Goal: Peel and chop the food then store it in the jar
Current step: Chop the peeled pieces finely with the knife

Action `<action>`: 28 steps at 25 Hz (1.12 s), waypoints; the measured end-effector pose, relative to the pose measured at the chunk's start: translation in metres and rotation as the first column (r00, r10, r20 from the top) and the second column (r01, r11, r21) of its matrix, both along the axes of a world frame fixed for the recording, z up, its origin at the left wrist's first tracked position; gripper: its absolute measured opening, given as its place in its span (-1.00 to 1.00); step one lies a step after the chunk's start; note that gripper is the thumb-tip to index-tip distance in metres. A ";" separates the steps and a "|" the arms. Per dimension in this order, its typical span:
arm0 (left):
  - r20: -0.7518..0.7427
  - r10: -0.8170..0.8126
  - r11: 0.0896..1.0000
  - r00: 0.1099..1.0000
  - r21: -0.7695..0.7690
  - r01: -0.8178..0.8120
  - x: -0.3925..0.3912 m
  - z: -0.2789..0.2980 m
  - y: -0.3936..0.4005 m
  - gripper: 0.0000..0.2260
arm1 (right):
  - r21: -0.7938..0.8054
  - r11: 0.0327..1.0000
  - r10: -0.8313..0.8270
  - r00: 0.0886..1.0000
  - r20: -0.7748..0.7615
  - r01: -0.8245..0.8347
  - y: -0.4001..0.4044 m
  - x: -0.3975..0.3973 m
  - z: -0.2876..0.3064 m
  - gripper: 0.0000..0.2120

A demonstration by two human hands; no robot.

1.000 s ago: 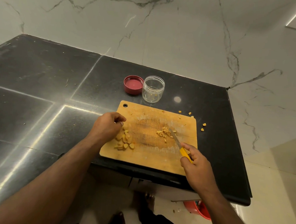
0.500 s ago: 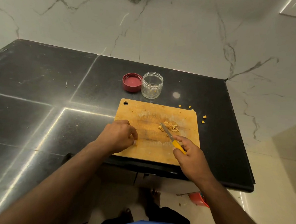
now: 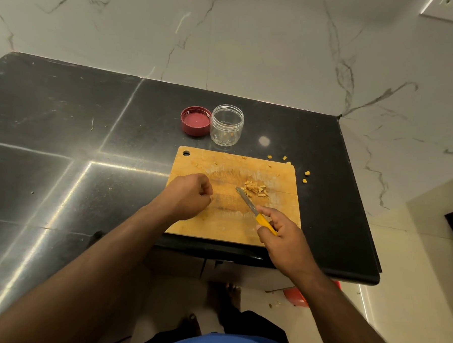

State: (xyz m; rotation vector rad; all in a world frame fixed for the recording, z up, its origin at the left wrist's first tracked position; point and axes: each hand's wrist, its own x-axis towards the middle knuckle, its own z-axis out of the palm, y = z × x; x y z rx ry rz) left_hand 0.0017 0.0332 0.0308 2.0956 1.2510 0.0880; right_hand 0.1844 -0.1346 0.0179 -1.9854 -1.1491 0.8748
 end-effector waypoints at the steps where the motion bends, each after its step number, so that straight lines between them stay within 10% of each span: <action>1: 0.016 0.011 1.000 1.000 -0.006 -0.011 0.006 -0.001 0.002 -0.94 | -0.002 1.000 -0.002 1.000 -0.008 0.002 -0.001 -0.001 0.000 -0.59; 28: -0.024 0.169 0.972 0.985 0.168 -0.163 0.034 -0.026 -0.001 -0.81 | -0.081 0.970 0.242 0.951 0.191 -0.230 0.010 -0.022 0.004 -0.51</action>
